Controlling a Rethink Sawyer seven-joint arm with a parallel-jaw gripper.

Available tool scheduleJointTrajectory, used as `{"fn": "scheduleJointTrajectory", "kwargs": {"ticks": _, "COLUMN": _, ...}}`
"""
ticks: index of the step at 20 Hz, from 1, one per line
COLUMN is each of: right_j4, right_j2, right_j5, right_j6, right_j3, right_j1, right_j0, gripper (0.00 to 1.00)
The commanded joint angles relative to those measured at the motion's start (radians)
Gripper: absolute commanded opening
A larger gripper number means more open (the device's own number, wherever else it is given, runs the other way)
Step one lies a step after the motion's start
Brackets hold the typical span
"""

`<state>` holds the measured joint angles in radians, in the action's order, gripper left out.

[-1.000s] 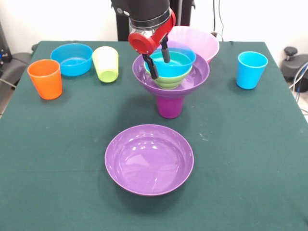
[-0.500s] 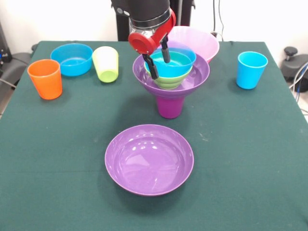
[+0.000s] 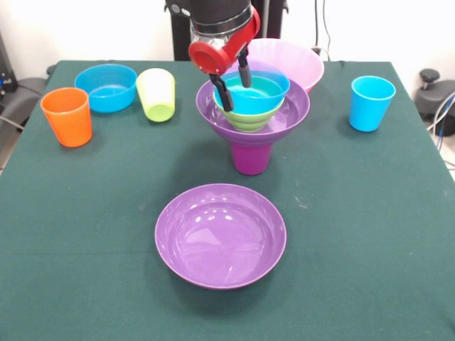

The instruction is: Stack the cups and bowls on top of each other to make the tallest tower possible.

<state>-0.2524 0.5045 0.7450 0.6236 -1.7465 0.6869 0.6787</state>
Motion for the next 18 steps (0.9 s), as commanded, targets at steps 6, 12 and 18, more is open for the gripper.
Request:
{"fn": "scheduleJointTrajectory", "kwargs": {"ticks": 6, "right_j4": 0.055, "right_j2": 0.013, "right_j5": 0.246, "right_j6": 0.114, "right_j3": 0.104, "right_j1": 0.050, "right_j0": -0.052, "gripper": 1.00}}
{"fn": "scheduleJointTrajectory", "kwargs": {"ticks": 12, "right_j4": 0.053, "right_j2": 0.011, "right_j5": 0.349, "right_j6": 0.085, "right_j3": 0.147, "right_j1": 0.076, "right_j0": -0.046, "gripper": 1.00}}
{"fn": "scheduleJointTrajectory", "kwargs": {"ticks": 18, "right_j4": 0.024, "right_j2": 0.024, "right_j5": 0.324, "right_j6": 0.030, "right_j3": 0.181, "right_j1": 0.100, "right_j0": -0.015, "gripper": 1.00}}
